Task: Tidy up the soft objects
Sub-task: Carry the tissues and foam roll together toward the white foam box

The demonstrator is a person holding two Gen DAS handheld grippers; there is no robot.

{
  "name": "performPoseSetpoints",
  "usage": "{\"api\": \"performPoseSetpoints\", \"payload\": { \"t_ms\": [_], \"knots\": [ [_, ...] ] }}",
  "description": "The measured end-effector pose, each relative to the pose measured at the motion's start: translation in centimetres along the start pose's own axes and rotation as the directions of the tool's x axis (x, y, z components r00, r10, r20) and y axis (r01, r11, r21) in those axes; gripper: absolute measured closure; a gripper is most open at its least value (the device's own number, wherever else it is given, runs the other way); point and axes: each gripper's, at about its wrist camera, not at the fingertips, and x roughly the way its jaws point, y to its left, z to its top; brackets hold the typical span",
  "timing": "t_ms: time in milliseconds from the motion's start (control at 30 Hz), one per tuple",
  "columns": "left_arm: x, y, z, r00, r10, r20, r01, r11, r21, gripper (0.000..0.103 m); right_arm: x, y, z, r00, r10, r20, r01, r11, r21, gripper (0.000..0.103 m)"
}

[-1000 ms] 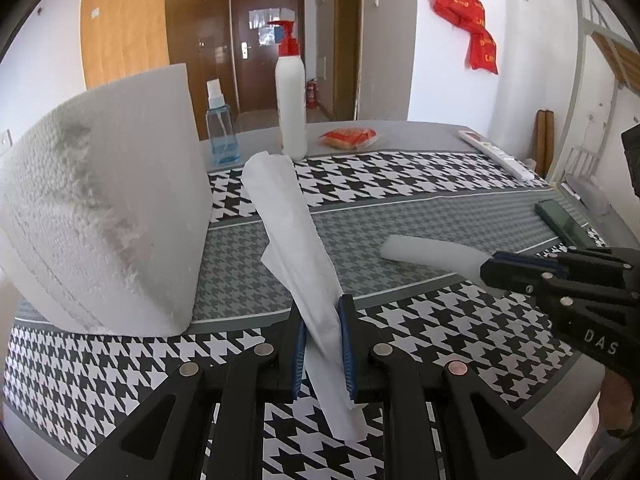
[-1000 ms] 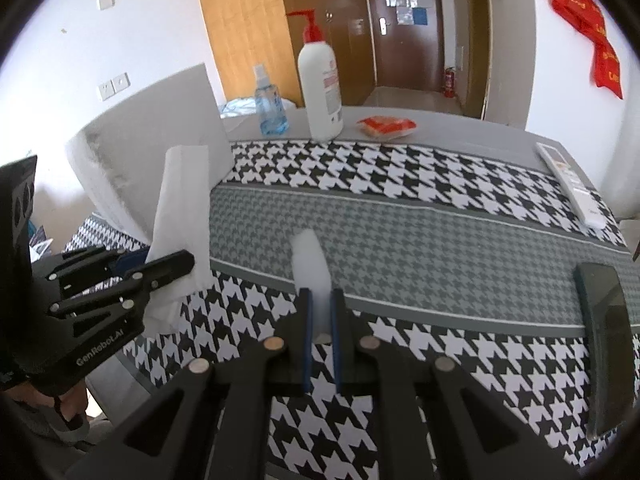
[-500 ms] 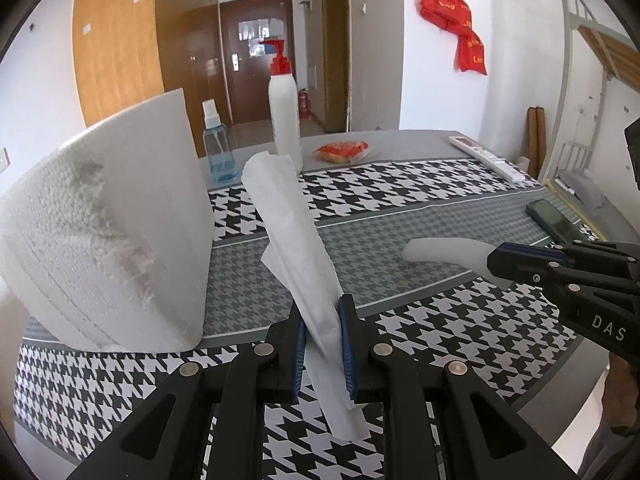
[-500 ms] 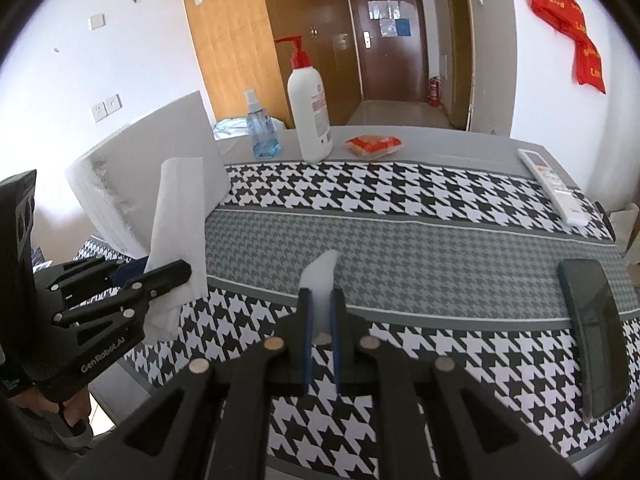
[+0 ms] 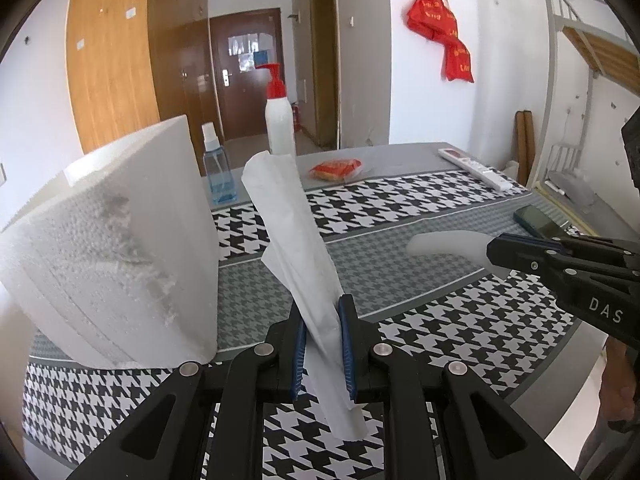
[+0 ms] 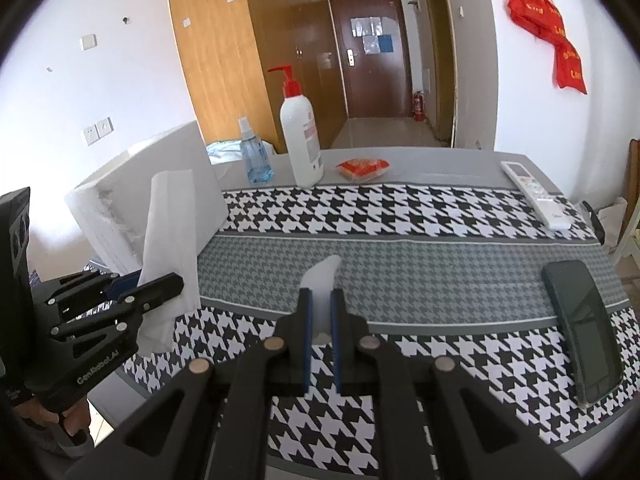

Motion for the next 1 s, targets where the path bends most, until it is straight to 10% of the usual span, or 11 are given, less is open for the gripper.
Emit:
{"api": "performPoseSetpoints", "payload": {
  "t_ms": [1000],
  "knots": [
    [-2.8,0.9,2.0,0.993,0.001,0.114,-0.003,1.0,0.021,0.086,-3.1,2.1,2.5,0.991,-0.045,0.127,0.047,0.999,-0.01,0.092]
  ]
}}
